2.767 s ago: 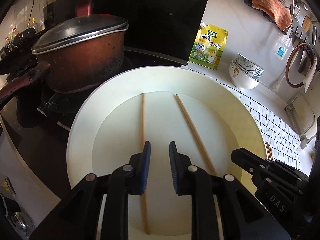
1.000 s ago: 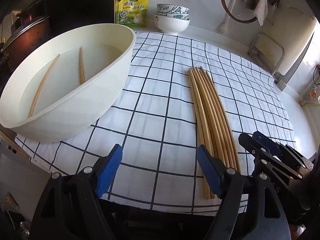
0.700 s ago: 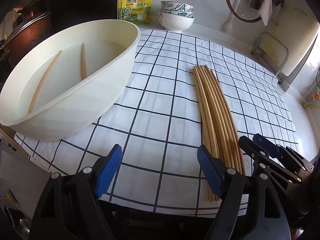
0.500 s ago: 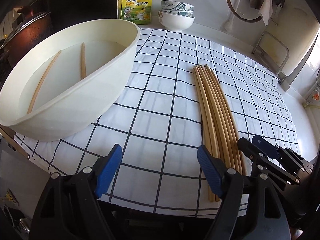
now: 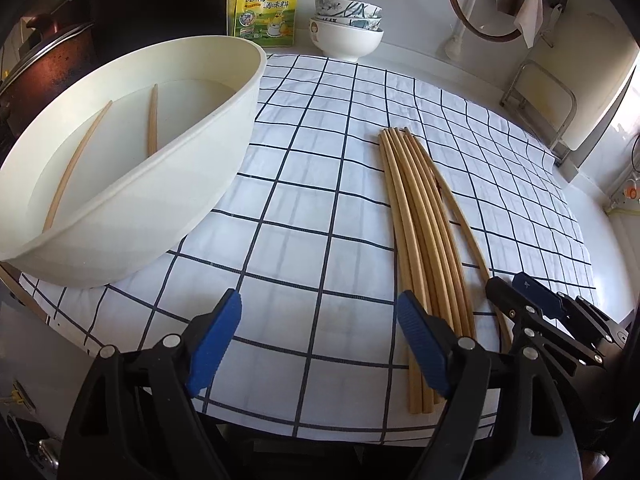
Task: Organize utensils
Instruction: 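Move both open tools back to the chopstick pile on the cloth, then close the left tool on a chopstick while the right tool grasps another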
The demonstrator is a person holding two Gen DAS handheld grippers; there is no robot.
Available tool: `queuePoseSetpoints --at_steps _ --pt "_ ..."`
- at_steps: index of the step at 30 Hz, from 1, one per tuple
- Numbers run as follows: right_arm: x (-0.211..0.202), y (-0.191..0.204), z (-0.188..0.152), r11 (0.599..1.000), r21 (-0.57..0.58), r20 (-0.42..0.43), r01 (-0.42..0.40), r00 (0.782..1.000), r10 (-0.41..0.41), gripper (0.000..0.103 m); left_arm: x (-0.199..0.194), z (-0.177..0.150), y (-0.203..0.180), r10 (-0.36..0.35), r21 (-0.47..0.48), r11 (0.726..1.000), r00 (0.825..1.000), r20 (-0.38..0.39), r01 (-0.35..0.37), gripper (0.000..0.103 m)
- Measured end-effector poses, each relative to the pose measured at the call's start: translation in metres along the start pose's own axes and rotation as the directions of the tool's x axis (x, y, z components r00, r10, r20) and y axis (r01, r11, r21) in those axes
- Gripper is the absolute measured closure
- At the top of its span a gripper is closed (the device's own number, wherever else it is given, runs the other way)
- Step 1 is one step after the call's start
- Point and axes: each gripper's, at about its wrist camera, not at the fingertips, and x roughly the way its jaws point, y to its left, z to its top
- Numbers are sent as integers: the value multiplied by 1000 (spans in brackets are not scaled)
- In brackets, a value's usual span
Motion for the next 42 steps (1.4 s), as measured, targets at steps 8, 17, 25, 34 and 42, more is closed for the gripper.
queuePoseSetpoints --at_steps 8,17,25,34,42 --pt "-4 -15 0 999 35 13 1 1000 -1 68 10 1 -11 -8 23 1000 1000 -8 8 23" --pt "-6 -14 1 999 30 30 -16 999 15 62 17 -2 -19 30 58 998 999 -23 -28 22" --pt "-3 -15 1 999 30 25 -13 1000 12 62 22 -3 -23 90 100 991 996 -24 -87 18" --pt "5 -6 10 1000 -12 17 17 1000 -17 62 34 16 -17 110 64 992 994 -5 -110 18" --pt "17 2 20 997 -50 15 59 998 -58 62 41 26 -21 112 66 991 994 9 -112 17"
